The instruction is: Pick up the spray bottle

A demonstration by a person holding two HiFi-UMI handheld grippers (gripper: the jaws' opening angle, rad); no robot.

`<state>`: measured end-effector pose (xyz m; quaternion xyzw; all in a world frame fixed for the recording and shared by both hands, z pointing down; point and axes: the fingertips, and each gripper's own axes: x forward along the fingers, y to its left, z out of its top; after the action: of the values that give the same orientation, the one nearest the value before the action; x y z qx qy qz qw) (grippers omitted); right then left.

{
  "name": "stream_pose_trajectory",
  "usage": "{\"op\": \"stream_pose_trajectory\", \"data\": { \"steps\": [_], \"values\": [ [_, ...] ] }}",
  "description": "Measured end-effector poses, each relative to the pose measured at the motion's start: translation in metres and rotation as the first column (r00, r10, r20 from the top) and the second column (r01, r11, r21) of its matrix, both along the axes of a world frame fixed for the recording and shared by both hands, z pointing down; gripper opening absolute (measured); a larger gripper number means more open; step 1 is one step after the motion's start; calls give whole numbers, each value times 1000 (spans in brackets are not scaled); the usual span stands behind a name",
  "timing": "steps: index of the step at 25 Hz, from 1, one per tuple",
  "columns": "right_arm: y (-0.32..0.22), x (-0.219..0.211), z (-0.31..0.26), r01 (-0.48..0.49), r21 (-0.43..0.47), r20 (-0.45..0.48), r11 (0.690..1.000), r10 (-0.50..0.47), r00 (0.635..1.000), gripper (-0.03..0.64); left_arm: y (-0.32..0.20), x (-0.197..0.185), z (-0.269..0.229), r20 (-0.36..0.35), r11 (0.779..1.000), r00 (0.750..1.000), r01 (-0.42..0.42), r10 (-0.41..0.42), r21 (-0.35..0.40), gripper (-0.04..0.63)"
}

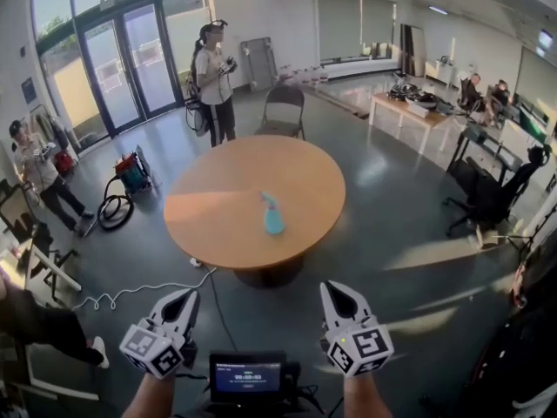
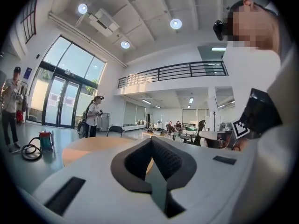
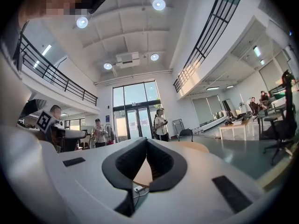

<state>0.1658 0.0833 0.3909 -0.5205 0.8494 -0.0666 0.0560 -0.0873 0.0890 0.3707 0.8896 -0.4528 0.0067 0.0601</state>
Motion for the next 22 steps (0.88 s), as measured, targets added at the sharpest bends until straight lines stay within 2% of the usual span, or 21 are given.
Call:
{"op": "stream_pose_trajectory", "data": {
  "steps": [5, 11, 19, 22],
  "values": [
    [-11, 16, 4, -34, -17, 0, 999, 34, 999, 11, -23, 21, 5, -10, 999, 999, -48, 48, -8, 5],
    [-35, 21, 2, -92, -36, -50, 995, 90, 995, 11, -67, 30, 16, -52, 995, 994, -96, 95, -4, 5],
    [-94, 3, -11, -134, -33, -110, 990, 130, 985, 11, -146, 27, 22, -89, 985, 982, -171, 169, -14, 5],
    [-120, -2, -14, -148, -36, -119, 988, 143, 982, 11, -175, 27, 22, -73, 980, 978, -199, 197, -11, 5]
  ]
}}
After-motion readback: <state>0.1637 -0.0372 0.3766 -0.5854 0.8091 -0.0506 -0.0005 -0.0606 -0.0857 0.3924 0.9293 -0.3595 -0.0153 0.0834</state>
